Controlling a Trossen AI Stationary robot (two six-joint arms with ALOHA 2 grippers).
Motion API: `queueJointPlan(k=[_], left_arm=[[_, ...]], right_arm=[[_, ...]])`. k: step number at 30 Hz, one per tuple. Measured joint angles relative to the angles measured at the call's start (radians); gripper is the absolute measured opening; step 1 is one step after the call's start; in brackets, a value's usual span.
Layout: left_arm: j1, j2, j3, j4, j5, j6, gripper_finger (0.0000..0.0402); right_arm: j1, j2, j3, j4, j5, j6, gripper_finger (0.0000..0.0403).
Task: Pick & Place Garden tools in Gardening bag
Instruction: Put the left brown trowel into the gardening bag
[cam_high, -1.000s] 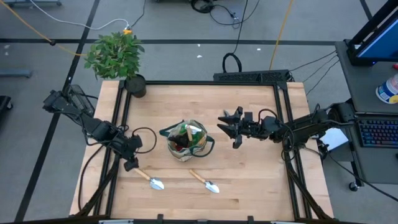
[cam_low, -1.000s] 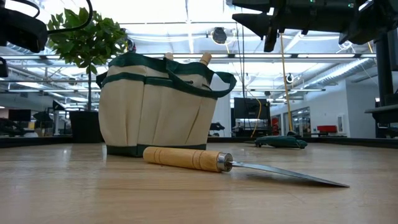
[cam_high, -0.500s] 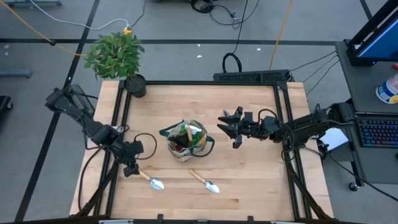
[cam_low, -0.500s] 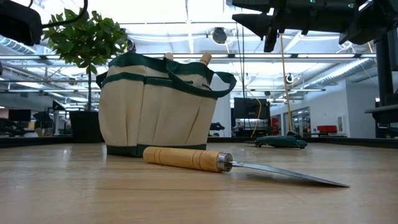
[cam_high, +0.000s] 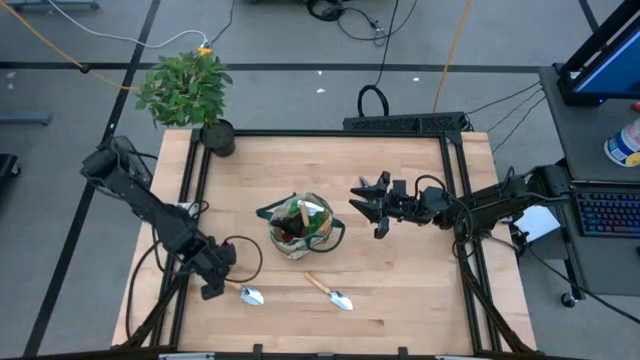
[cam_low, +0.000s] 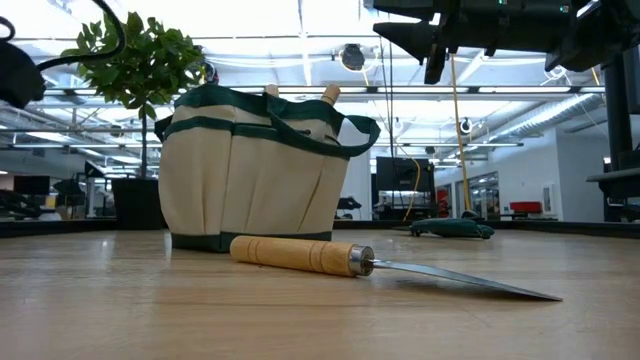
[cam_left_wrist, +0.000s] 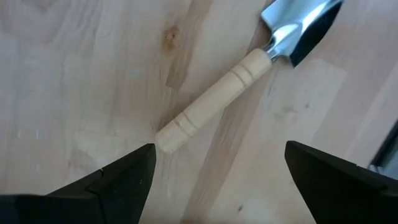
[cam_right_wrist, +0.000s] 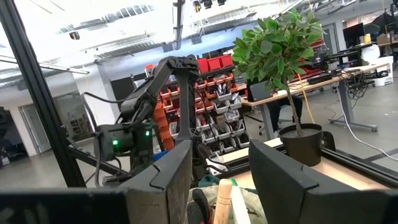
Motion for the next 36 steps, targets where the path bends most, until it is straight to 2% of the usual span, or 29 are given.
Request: queueJointPlan(k=[7, 18, 21, 36], left_arm=[[-0.008, 0.010, 0.003, 0.002, -0.049, 0.018, 0.0364], [-0.008, 0.010, 0.010, 0.106, -0.166, 0.172, 0.0363], [-0.008, 0.010, 0.011, 0.118, -0.170, 0.223, 0.0360], [-0.011, 0.036, 0.011, 0.124, -0.167, 0.282, 0.0372]], right_arm=[[0.000, 0.000, 0.000, 0.000, 0.000, 0.000, 0.0150], [0.000, 0.000, 0.000, 0.001, 0.000, 0.007, 0.0150], [0.000, 0.000, 0.000, 0.001, 0.000, 0.008, 0.0150], [0.000, 0.000, 0.000, 0.000, 0.000, 0.004, 0.0150]])
